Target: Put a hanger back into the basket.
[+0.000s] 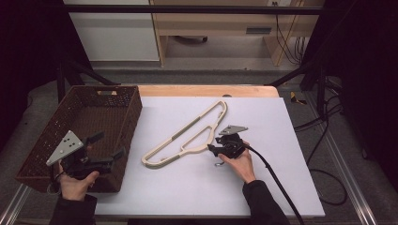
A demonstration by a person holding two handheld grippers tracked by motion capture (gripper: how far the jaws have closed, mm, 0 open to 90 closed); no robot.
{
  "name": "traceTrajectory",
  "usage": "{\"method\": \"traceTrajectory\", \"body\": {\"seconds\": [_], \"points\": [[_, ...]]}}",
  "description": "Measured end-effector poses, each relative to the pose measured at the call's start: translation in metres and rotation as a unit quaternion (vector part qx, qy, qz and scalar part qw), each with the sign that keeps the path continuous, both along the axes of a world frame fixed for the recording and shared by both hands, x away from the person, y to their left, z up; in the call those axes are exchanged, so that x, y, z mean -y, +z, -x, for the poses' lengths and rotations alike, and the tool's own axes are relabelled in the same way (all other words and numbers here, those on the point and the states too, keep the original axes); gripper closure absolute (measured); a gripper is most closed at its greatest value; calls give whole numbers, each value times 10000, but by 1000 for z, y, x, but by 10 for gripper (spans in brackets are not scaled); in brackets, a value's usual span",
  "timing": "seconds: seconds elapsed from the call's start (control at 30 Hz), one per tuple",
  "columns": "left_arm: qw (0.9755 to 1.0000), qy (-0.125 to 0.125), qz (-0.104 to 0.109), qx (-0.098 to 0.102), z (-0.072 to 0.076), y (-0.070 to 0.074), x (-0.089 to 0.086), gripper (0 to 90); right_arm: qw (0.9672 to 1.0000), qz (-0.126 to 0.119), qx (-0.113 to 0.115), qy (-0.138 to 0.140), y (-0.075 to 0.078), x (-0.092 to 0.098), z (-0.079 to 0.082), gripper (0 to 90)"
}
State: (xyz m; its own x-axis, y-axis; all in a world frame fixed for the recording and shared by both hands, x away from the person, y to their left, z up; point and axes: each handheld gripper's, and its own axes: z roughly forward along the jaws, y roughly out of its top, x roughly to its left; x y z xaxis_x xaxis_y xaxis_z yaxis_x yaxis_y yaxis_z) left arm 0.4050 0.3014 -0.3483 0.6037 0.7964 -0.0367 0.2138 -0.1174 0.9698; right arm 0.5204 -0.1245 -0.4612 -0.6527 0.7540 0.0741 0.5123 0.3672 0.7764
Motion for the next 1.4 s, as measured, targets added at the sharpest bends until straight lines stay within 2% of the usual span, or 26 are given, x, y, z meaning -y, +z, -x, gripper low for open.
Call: {"method": "traceTrajectory", "body": {"seconds": [0.37,0.43,0.57,0.63,0.73,0.87,0.97,1.1,1.27,1.33,1.4], "points": [[10000,-1,32,10,1,1,-2,42,9993,170,-280,160,-12,-3,-3,736],[10000,-7,26,8,1,1,-2,43,9992,132,-347,120,-14,-4,-4,764],[10000,-12,1,-19,0,0,-1,43,9991,205,-323,207,-17,-3,-5,802],[10000,-13,7,-22,-1,-1,0,43,9990,133,-416,133,-17,-4,-5,822],[10000,-14,6,-22,-1,-1,0,45,9989,116,-410,211,-17,-3,-5,863],[10000,0,-2,-17,0,0,0,45,9991,117,-341,232,-17,-3,-6,881],[10000,10,1,-22,0,0,0,46,9988,108,-430,196,-16,-2,-5,883],[10000,17,-1,-24,0,0,0,47,9991,51,-391,162,-14,-2,-5,883],[10000,-48,-43,-27,0,0,7,48,9995,-49,-245,176,-7,0,-3,885],[9999,-79,-61,-42,1,0,10,48,9995,-129,-256,137,-5,1,-3,888],[9999,-119,-86,-22,2,1,13,49,9994,-107,-272,172,-4,2,-4,888]]}}
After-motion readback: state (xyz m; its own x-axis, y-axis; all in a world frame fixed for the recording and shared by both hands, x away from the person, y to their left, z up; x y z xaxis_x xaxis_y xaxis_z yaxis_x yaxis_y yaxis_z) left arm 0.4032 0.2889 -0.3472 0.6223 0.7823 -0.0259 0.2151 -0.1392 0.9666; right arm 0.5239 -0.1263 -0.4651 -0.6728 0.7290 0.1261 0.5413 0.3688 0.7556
